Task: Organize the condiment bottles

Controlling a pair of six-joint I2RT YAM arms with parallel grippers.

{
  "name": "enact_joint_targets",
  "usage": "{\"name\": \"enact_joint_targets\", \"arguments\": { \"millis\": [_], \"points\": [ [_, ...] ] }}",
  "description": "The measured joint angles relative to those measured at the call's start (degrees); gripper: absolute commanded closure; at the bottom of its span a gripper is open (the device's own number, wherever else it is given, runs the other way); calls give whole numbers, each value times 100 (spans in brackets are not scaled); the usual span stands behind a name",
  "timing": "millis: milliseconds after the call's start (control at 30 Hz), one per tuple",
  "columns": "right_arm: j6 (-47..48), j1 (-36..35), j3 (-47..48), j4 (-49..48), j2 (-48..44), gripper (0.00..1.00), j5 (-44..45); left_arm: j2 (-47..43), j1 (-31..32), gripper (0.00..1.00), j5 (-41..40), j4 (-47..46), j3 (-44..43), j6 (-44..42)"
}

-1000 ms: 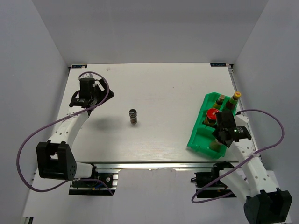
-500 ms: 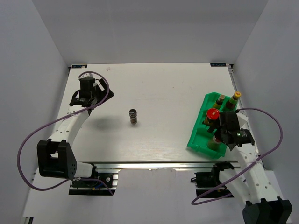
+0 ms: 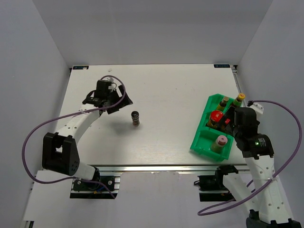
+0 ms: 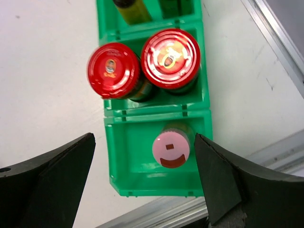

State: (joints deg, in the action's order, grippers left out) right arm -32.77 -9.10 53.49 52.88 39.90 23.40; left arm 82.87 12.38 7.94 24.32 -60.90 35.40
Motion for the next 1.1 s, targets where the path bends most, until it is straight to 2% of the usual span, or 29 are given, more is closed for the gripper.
{"name": "enact_joint_targets", "arguments": {
  "millis": [200,433,667,900,1100],
  "points": [
    [457,0,-74,-452,4,11,-330,297,590,8,0,507,-463,66],
    [815,0,-385,-920,175,11,-608,813,1023,20,-581,1207,-885,212],
    [1062,0,-586,-1419,26,11,-717,1172,1685,20,-1322,1810,-1215,267],
    [1128,0,-785,-1593,52,11,-756,1281,1878,29,-1749,2118,-1414,304],
    [1156,0,-848,-1698,-57,11,-774,1764,1930,41,-1958,2396,-1878,280]
  ]
}}
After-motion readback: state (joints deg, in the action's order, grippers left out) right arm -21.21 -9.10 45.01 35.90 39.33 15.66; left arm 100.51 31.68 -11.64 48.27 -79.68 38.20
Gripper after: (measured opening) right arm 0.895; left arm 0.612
